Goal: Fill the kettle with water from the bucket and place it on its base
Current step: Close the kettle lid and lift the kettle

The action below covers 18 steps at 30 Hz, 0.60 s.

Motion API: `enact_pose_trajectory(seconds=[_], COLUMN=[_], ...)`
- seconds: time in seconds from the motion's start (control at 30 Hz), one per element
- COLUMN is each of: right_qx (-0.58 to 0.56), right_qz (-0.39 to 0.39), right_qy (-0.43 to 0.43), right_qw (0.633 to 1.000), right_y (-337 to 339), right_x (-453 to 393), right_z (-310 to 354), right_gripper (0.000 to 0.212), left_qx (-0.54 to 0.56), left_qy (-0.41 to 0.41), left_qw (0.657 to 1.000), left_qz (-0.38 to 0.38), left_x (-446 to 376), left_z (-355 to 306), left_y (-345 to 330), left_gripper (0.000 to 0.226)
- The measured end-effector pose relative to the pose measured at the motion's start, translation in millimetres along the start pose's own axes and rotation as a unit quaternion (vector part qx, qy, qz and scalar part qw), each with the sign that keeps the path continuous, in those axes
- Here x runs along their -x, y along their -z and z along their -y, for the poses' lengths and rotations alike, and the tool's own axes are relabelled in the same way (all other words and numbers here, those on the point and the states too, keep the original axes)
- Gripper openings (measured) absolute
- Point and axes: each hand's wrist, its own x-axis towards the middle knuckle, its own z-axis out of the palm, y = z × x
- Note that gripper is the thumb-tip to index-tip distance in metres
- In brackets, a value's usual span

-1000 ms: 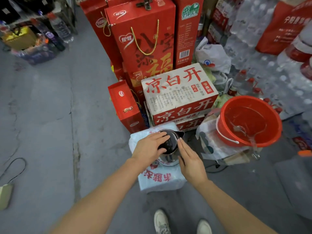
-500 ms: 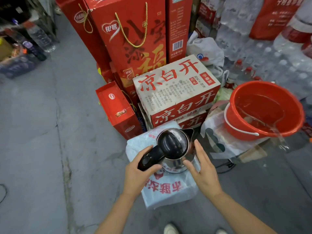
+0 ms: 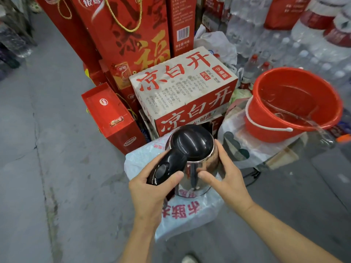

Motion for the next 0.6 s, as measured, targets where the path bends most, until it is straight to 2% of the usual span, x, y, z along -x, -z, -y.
enact_pose_trajectory(seconds=[0.2, 0.3, 0.43, 0.6], right_qx=[-0.028, -0.048, -0.065, -0.046], right_qz=[-0.05, -0.079, -0.133, -0.2], right_qy=[0.014, 0.032, 0.061, 0.086], right_qw=[0.998, 0.995, 0.987, 0.975], right_y=[11.5, 25.8, 56.4, 107.0], right_x=[12.3, 20.0, 34.3, 52.3], right_z=[19.3, 39.2, 75.6, 114.4], right_gripper=[0.106, 0.1, 0.091, 0.097], left_qx=[0.024, 0.023, 0.014, 0.058], left_qy=[-0.047, -0.068, -0.088, -0.12], left_qw=[0.998, 0.996, 0.994, 0.984], left_qz=[0.021, 0.044, 0.063, 0.114], left_x=[6.0, 10.4, 22.4, 35.1], left_z=[-31.5, -60.3, -104.9, -160.8], left_y=[-7.8, -17.7, -40.1, -76.6], left_gripper=[0.055, 0.054, 0.058, 0.053])
